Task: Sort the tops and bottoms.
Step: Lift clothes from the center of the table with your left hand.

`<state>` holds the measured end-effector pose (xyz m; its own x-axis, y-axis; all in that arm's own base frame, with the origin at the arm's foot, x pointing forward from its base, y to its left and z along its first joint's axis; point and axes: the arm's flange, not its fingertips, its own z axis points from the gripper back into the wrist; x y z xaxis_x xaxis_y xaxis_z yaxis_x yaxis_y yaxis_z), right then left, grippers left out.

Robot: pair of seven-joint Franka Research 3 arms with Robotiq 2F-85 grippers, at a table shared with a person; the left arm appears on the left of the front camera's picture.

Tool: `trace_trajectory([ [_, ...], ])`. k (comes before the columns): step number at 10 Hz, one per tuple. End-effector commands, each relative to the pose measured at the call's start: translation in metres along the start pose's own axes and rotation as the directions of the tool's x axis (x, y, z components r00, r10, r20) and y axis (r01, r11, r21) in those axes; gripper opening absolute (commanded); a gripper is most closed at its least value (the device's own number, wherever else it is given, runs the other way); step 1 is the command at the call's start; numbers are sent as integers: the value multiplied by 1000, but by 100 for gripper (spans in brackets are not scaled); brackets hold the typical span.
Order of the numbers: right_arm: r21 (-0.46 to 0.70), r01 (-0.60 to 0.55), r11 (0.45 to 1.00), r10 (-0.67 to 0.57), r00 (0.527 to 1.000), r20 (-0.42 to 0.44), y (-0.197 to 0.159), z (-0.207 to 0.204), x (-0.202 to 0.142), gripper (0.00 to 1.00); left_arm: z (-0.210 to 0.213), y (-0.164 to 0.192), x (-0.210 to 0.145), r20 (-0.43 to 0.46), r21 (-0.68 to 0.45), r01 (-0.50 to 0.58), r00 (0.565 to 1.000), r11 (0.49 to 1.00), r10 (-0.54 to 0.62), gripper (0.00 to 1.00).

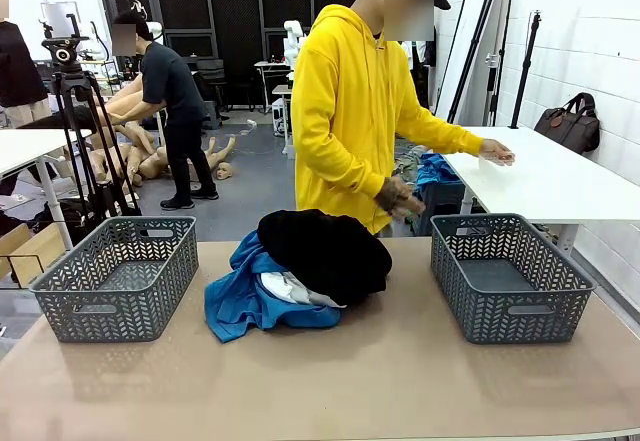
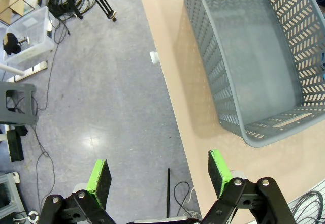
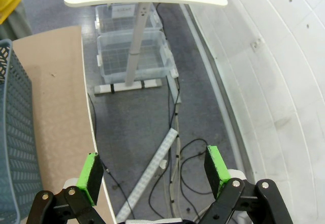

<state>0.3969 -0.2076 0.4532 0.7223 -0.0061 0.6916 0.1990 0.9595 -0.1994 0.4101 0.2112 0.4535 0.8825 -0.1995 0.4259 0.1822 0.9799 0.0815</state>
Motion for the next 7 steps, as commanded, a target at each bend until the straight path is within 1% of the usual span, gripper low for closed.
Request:
trace_trajectory([
  [1, 0, -6, 1000, 6, 1000, -10, 0, 1, -1, 100, 0, 4, -3, 11, -15, 11, 1000, 1000, -11, 100],
  [7, 0, -6, 1000, 6, 1000, -10, 0, 1, -1, 100, 0, 4, -3, 11, -15, 11, 1000, 1000, -11, 100],
])
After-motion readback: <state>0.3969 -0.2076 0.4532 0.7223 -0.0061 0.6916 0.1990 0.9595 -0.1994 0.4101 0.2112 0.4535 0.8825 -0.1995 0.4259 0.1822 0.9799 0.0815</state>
